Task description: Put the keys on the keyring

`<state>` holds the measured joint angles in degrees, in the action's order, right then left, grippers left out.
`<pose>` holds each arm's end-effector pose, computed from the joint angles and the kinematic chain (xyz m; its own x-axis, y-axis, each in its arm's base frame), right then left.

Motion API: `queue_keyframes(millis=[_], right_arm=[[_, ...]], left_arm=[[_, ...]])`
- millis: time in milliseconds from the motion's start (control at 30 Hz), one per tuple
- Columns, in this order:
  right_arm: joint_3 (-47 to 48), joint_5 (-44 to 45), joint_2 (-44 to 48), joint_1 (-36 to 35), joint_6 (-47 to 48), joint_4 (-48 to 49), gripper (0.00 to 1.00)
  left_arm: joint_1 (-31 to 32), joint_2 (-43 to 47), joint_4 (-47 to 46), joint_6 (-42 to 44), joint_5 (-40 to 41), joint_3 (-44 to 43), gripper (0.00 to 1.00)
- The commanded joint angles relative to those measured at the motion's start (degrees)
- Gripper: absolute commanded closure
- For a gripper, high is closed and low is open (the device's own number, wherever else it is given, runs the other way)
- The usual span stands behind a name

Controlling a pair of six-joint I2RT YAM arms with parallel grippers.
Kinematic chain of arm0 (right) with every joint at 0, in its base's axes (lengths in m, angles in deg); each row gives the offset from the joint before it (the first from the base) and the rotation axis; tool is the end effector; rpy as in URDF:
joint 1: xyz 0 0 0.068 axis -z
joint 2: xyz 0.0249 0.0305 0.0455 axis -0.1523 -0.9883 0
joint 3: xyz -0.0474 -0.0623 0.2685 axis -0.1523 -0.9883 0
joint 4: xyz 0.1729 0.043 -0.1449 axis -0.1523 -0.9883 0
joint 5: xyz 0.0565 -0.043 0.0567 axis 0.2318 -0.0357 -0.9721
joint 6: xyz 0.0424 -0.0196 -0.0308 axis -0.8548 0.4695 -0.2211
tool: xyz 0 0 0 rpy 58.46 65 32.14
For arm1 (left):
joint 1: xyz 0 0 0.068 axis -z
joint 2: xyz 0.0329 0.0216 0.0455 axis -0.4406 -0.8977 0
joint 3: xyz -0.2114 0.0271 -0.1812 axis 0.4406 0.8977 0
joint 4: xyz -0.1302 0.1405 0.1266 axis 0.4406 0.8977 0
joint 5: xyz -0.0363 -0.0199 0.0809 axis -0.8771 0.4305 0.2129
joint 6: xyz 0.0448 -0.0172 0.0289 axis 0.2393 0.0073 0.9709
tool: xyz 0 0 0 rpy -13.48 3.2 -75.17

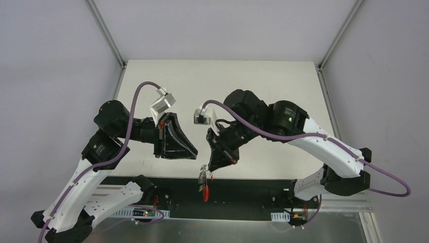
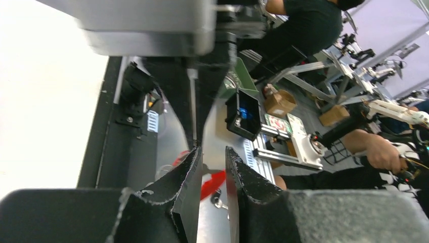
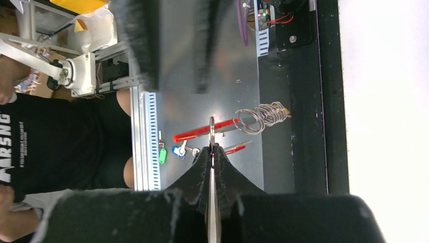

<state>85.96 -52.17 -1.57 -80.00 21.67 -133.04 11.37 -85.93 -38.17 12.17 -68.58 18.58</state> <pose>0.0565 0.2315 0.4711 -0.1089 -0.5307 -0.8405 -0.9509 -0.1907 0.2437 0.0446 -0.0774 0.4613 -0.4627 -0.0005 -0.8865 0.8690 -0.1979 -0.4535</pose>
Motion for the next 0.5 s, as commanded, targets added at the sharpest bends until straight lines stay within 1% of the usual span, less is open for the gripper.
queue_keyframes(millis=[0,167,300,467], right_arm=[[-1.7,-6.5,1.97,3.49,-3.65,4.74,1.0],[-2.38,-8.2,1.44,4.81,-6.38,8.08,1.0],[-1.71,-9.8,0.38,5.07,-6.45,8.88,1.0],[-0.73,-11.97,-0.68,5.2,-5.87,8.36,1.0]], left_arm=[[0.19,0.74,-0.67,-3.32,-5.85,1.01,0.79],[0.19,1.25,1.38,-3.03,-6.43,3.57,0.78],[0.18,1.2,4.43,-0.32,-5.63,4.35,0.78],[0.19,1.49,9.21,4.65,-3.05,3.27,0.76]])
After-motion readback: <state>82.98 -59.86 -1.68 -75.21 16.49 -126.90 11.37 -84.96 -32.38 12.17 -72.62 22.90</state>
